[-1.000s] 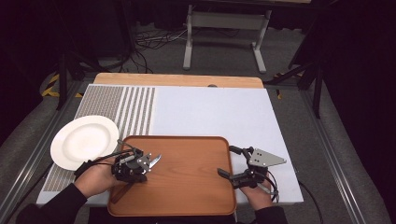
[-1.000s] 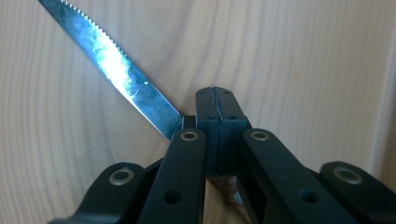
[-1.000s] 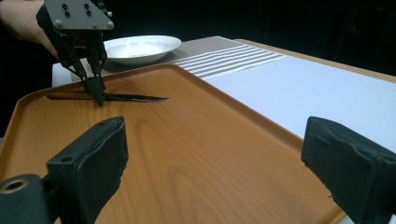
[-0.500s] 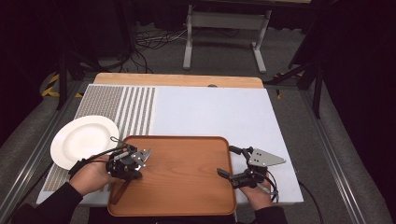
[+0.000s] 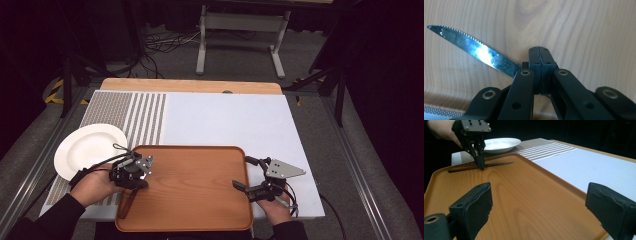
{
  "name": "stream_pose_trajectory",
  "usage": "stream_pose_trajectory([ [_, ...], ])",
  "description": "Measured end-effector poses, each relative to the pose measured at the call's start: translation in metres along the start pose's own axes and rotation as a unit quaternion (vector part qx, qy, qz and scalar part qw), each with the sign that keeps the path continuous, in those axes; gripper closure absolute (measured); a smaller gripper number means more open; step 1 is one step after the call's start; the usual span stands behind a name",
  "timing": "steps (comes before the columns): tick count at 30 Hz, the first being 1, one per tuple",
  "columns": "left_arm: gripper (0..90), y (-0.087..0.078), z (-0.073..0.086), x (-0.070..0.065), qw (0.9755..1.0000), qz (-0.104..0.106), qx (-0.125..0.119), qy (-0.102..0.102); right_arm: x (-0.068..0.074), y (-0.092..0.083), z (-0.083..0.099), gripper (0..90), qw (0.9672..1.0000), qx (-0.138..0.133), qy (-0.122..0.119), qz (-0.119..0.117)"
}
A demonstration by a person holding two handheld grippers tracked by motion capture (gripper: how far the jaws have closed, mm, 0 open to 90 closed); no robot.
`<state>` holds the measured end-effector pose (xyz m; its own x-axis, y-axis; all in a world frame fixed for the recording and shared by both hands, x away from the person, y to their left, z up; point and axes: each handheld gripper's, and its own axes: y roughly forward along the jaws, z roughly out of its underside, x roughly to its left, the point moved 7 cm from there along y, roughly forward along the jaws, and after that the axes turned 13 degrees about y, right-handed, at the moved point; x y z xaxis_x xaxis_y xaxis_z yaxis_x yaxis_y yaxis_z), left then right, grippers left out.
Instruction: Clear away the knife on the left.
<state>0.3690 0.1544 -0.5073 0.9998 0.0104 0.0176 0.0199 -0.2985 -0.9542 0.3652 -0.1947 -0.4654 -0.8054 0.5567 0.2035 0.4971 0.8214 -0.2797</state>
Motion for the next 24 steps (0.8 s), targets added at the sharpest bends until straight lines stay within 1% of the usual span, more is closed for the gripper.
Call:
stream_pose_trajectory([
  [11,90.0,-0.001,0.007,0.004,0.9999,0.000,-0.006,-0.013,0.000,0.000,0.000,7.5,1.0000,0.001,0.000,0.000],
  [14,90.0,-0.002,0.009,0.005,0.9999,0.000,-0.008,-0.014,0.000,0.000,0.000,7.6,1.0000,0.001,-0.001,0.000],
  [18,90.0,-0.003,0.013,0.006,0.9998,-0.001,-0.008,-0.021,0.000,0.000,0.001,7.5,1.0000,0.002,-0.001,0.000],
  [24,90.0,-0.003,0.016,0.007,0.9996,-0.003,-0.010,-0.025,0.001,0.001,0.001,7.5,1.0000,0.003,-0.003,0.000],
])
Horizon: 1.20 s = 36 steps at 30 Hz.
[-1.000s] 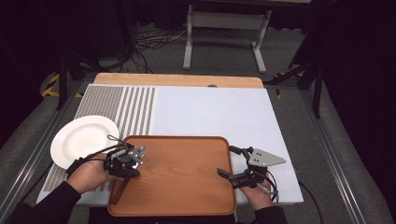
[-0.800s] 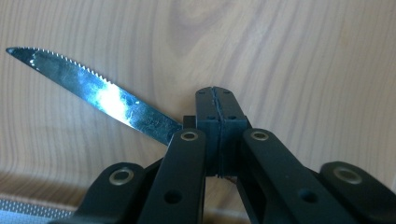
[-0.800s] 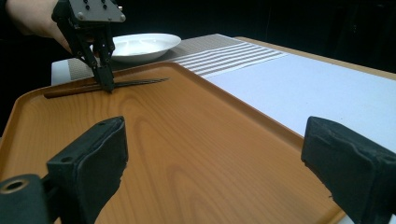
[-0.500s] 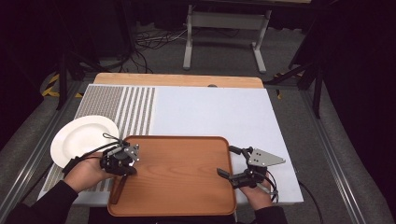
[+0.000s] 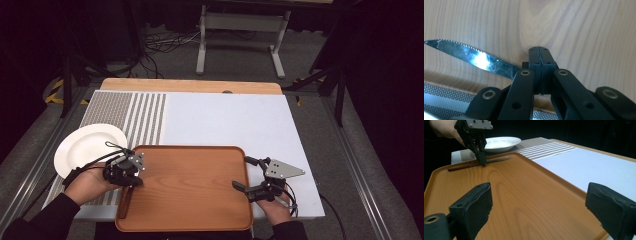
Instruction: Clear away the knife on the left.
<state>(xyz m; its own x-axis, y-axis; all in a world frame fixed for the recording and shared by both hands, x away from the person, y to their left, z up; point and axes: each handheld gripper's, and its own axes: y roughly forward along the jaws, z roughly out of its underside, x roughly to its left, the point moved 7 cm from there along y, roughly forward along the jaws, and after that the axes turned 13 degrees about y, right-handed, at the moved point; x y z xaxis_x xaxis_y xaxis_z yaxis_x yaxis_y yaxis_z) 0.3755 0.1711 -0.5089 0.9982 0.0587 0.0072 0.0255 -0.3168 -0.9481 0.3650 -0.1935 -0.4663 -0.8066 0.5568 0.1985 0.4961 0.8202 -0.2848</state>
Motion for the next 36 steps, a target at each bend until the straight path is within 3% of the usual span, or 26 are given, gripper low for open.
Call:
stream_pose_trajectory([
  [22,90.0,-0.002,0.006,0.002,0.9999,-0.003,0.001,-0.010,0.000,0.000,0.000,7.5,1.0000,0.001,-0.002,-0.001],
  [25,89.6,-0.003,0.006,0.001,0.9998,-0.008,-0.008,-0.013,0.001,0.000,0.000,7.5,1.0000,0.001,-0.002,-0.001],
  [29,76.4,-0.010,0.003,0.001,0.9992,-0.019,-0.030,-0.019,0.000,0.000,0.000,7.5,1.0000,0.000,-0.002,0.000],
  [32,60.9,-0.021,-0.001,0.001,0.9970,-0.031,-0.065,-0.029,0.000,-0.001,0.000,7.5,1.0000,0.000,-0.005,0.002],
  [33,54.6,-0.024,-0.002,0.000,0.9951,-0.033,-0.082,-0.044,0.000,-0.001,-0.001,7.5,1.0000,0.000,-0.005,0.002],
  [36,35.2,-0.036,-0.007,-0.001,0.9882,-0.053,-0.135,-0.050,-0.001,-0.002,-0.002,7.5,1.0000,-0.004,-0.006,0.004],
])
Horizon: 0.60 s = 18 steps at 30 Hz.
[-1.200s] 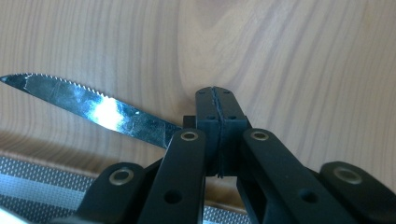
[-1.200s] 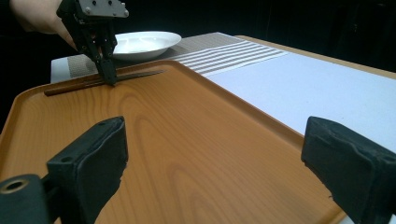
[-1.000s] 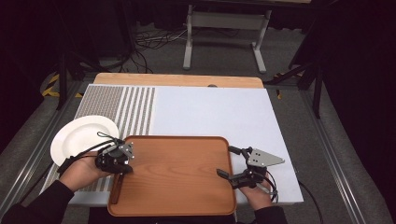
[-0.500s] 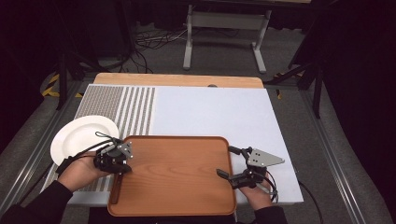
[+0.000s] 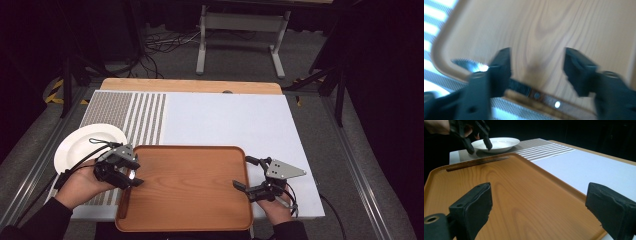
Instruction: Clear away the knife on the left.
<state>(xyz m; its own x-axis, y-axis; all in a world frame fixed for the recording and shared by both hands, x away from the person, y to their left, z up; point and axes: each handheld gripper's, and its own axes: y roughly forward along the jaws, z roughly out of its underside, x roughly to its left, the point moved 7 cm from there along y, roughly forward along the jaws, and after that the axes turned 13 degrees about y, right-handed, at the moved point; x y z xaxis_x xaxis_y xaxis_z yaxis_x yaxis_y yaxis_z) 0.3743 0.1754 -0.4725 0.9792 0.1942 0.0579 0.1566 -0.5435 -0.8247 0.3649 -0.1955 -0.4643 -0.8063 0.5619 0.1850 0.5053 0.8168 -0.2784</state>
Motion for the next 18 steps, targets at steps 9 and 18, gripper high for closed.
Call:
stream_pose_trajectory([
  [9,11.1,-0.021,-0.008,-0.003,0.9937,-0.059,-0.095,-0.007,-0.001,-0.002,-0.003,7.3,0.9999,-0.003,-0.005,0.008],
  [18,1.0,-0.033,0.001,-0.007,0.9763,-0.079,-0.199,-0.031,-0.003,-0.003,-0.003,7.2,0.9999,-0.003,-0.006,0.010],
])
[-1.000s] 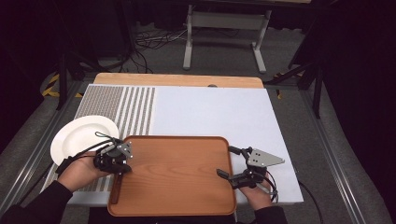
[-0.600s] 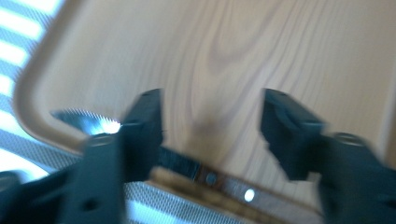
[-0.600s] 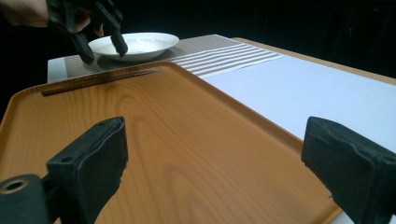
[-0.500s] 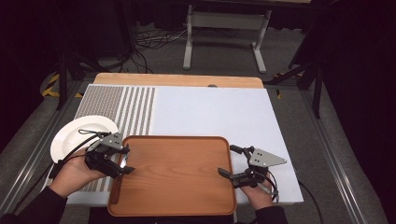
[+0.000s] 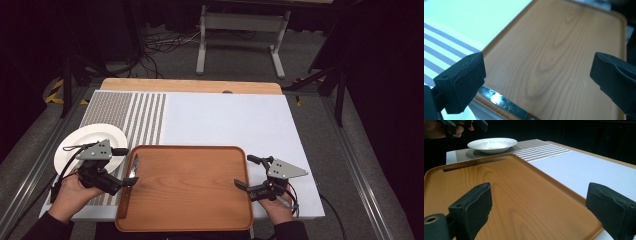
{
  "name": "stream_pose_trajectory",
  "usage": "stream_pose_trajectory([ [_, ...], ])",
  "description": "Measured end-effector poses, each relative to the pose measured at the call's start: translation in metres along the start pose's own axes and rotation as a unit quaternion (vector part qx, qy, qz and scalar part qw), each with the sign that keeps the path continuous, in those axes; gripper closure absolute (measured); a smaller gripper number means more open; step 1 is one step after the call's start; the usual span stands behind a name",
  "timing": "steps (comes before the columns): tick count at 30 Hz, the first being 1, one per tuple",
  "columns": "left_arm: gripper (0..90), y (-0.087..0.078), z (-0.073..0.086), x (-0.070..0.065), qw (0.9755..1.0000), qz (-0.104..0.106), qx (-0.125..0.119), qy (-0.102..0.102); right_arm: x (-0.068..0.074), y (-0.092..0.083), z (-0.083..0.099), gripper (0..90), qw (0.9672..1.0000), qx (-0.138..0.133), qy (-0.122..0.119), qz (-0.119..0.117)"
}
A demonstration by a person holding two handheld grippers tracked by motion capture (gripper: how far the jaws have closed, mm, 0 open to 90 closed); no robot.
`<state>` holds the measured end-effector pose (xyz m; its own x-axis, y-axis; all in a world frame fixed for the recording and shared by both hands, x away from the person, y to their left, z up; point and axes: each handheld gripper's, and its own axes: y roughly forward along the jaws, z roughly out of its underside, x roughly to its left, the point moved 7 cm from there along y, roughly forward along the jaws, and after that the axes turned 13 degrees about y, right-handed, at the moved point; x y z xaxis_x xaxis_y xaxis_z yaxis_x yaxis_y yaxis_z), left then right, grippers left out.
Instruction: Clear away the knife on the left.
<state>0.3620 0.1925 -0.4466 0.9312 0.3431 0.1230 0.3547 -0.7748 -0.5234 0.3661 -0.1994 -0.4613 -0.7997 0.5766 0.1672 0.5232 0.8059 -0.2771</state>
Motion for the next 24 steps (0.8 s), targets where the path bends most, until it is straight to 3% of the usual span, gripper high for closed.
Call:
stream_pose_trajectory([
  [1,0.8,0.000,0.000,0.000,1.0000,0.000,0.000,0.000,0.000,0.000,0.000,7.2,1.0000,-0.001,0.000,0.001],
  [4,0.5,-0.007,0.007,-0.001,0.9985,-0.019,-0.050,-0.003,0.000,-0.001,0.000,7.2,1.0000,-0.001,0.000,0.001],
  [6,0.5,-0.012,0.012,-0.002,0.9959,-0.035,-0.083,-0.003,0.000,-0.001,-0.001,7.1,1.0000,-0.004,0.000,0.000],
  [9,0.4,-0.017,0.019,-0.003,0.9926,-0.056,-0.108,-0.006,-0.001,-0.001,-0.001,7.0,1.0000,-0.004,0.000,0.002],
  [12,0.4,-0.018,0.026,-0.003,0.9904,-0.071,-0.118,-0.012,-0.001,-0.001,0.000,7.0,1.0000,-0.003,0.001,0.001],
  [13,0.2,-0.019,0.034,-0.002,0.9873,-0.092,-0.129,-0.015,-0.002,-0.001,0.000,7.0,1.0000,-0.001,-0.001,0.002],
  [15,0.2,-0.018,0.043,-0.003,0.9850,-0.098,-0.140,-0.022,-0.002,-0.002,0.000,7.0,1.0000,-0.002,-0.002,0.002],
  [18,0.2,-0.016,0.051,-0.004,0.9847,-0.093,-0.143,-0.034,-0.003,-0.004,-0.001,6.9,1.0000,-0.003,-0.001,0.002],
  [21,0.2,-0.017,0.054,-0.001,0.9825,-0.102,-0.152,-0.035,-0.005,-0.005,0.000,6.9,1.0000,-0.003,0.001,0.005],
  [24,0.2,-0.017,0.056,-0.001,0.9834,-0.115,-0.139,-0.018,-0.006,-0.006,0.000,6.9,1.0000,-0.004,0.001,0.004],
])
